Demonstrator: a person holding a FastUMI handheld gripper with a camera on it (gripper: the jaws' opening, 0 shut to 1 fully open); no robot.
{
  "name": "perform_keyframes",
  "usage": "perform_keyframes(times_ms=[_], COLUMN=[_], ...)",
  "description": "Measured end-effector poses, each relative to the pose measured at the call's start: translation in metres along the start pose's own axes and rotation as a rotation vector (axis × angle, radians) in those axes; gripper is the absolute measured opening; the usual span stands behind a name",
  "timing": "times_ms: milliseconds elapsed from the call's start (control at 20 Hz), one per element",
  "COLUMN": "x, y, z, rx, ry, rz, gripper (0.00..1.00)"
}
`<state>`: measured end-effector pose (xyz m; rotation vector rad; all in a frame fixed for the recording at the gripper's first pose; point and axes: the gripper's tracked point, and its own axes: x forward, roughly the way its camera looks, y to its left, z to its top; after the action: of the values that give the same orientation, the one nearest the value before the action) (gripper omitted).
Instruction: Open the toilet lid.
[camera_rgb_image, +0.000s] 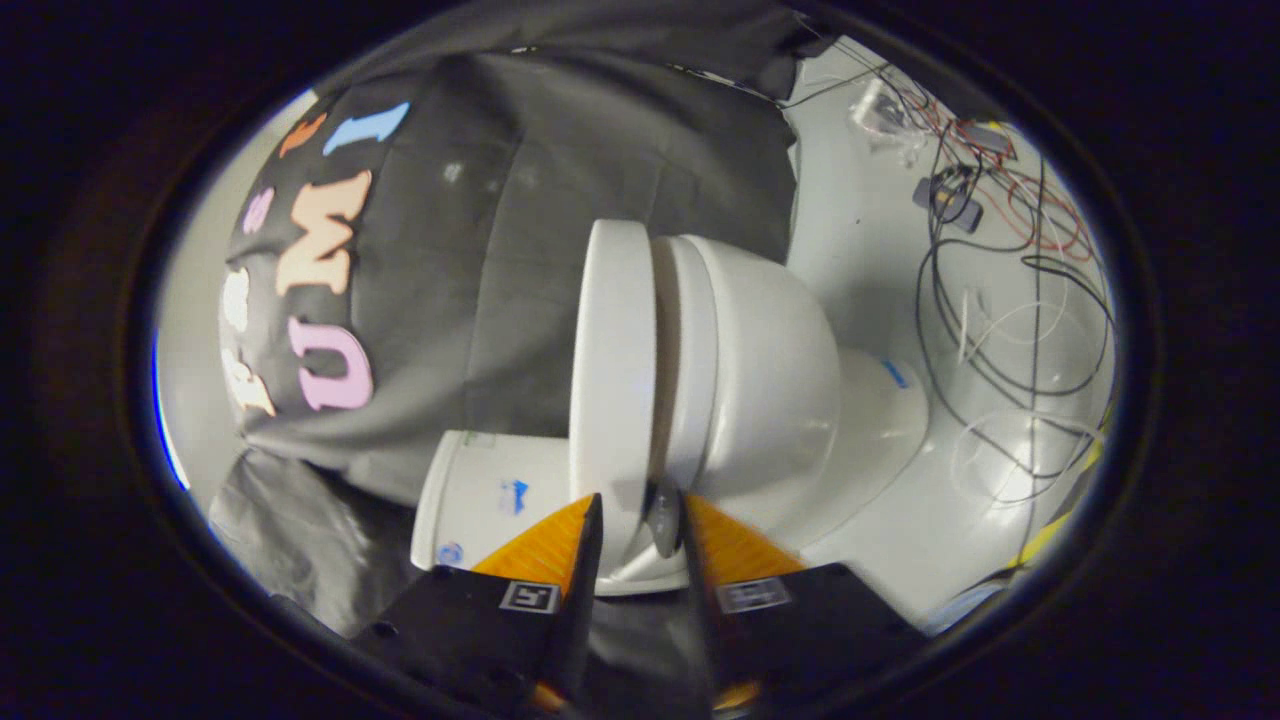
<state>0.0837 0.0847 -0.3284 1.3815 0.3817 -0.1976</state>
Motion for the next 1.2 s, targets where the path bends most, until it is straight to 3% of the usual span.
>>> perform_keyframes(times_ms=[100, 250, 500, 700, 900, 1200], x=[0.003, 0.004, -0.001, -0.007, -0.008, -0.014], y=[0.006, 0.014, 0.031, 0.061, 0.071, 0.110], z=[-0.002, -0.003, -0.002, -0.001, -0.002, -0.007], rx=[0.020, -0.011, -0.097, -0.078, -0.160, -0.195], ry=[-0.028, -0.027, -0.025, -0.037, -0.048, -0.060], rz=[0.030, 0.071, 0.058, 0.104, 0.034, 0.071], gripper=[0.02, 0.01, 0.01, 0.01, 0.01, 0.01])
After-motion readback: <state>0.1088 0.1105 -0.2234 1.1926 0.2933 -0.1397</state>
